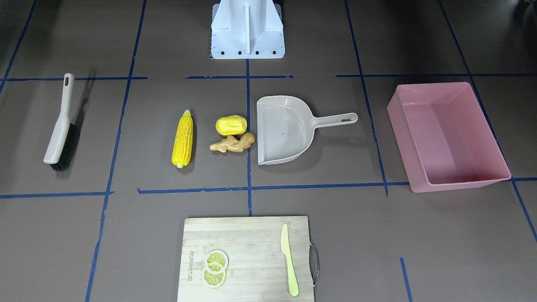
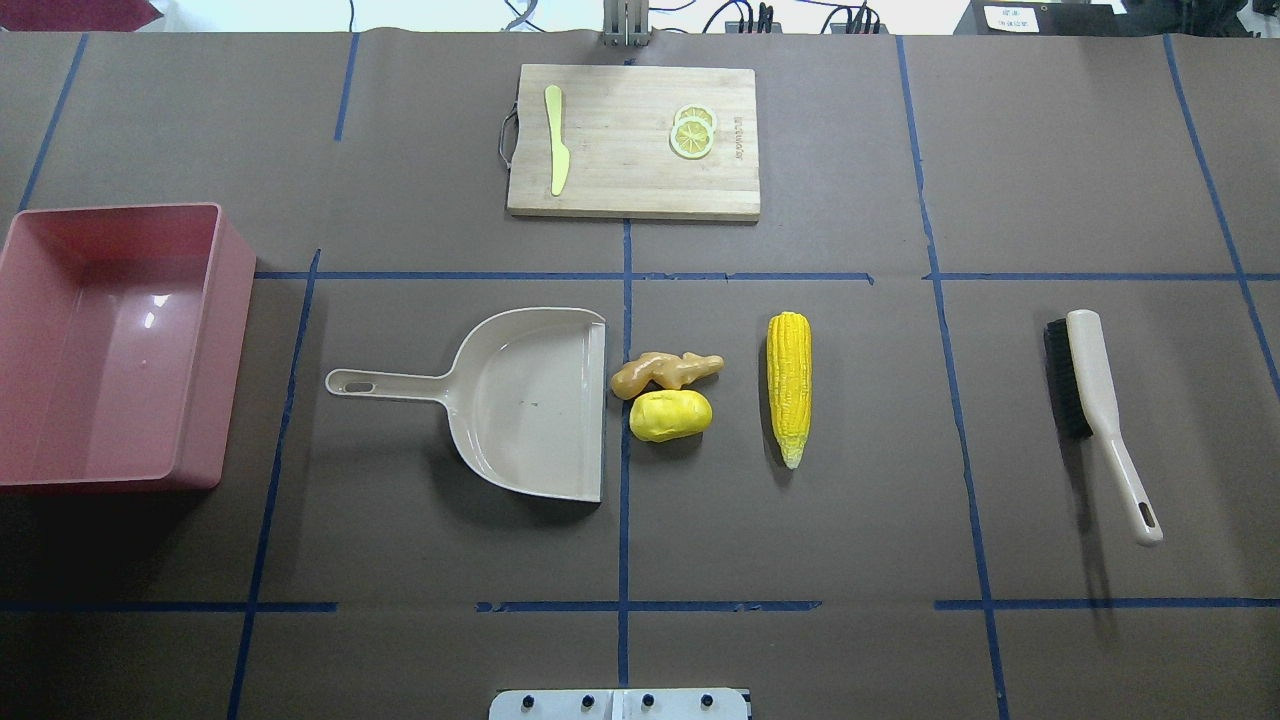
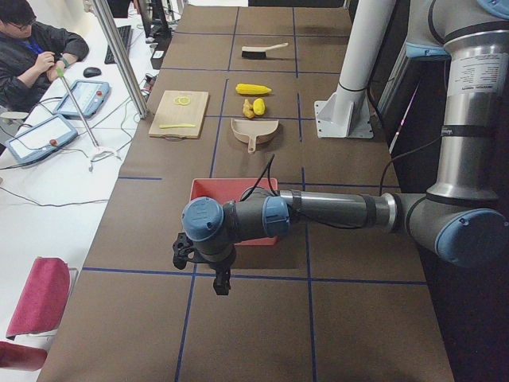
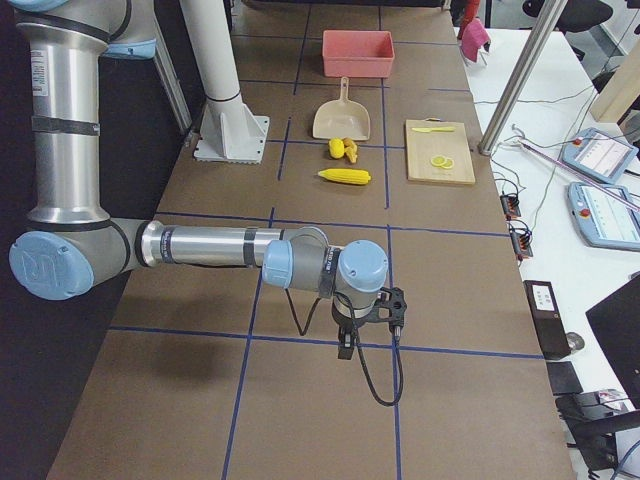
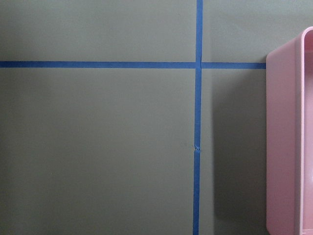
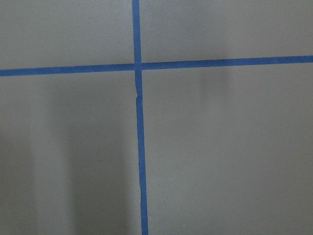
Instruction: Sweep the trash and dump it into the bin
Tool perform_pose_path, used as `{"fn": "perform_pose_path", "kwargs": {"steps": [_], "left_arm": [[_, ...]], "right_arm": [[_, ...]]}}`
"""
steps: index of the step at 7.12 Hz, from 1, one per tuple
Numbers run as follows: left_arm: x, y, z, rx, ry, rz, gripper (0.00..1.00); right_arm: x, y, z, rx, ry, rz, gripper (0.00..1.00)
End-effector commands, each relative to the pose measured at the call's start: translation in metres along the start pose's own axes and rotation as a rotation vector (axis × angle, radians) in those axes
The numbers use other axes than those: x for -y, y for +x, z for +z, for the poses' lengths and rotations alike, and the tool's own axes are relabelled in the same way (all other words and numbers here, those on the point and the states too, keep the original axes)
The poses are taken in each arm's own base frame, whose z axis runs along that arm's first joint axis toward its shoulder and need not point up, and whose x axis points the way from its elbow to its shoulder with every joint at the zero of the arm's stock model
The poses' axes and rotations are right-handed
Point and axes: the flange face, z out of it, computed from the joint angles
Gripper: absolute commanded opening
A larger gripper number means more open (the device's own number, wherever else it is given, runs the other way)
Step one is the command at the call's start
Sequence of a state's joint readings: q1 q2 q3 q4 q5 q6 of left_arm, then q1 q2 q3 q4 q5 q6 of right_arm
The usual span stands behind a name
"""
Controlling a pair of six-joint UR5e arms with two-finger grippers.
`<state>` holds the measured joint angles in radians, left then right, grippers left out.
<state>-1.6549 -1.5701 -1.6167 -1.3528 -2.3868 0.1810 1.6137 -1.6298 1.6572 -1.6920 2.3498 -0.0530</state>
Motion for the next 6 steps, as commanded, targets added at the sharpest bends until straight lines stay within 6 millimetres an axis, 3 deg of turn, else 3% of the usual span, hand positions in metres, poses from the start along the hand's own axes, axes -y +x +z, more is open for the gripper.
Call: {"fn": "perform_pose_path", "kwargs": {"steps": [1,6], "left_arm": [[-0.0002,0.0002,0.0007,0.000,-0.001,0.000,1.00],[0.0017,0.0028,-0.0017,-0.001,0.011,0.017,1.00]], "right_arm": [[0.0025,-0.0021,-0.0022,0.000,0.004,-0.002,1.00],[0.0033,-0.0031,-0.0033,0.000,0.007,-0.003,1.00]]}}
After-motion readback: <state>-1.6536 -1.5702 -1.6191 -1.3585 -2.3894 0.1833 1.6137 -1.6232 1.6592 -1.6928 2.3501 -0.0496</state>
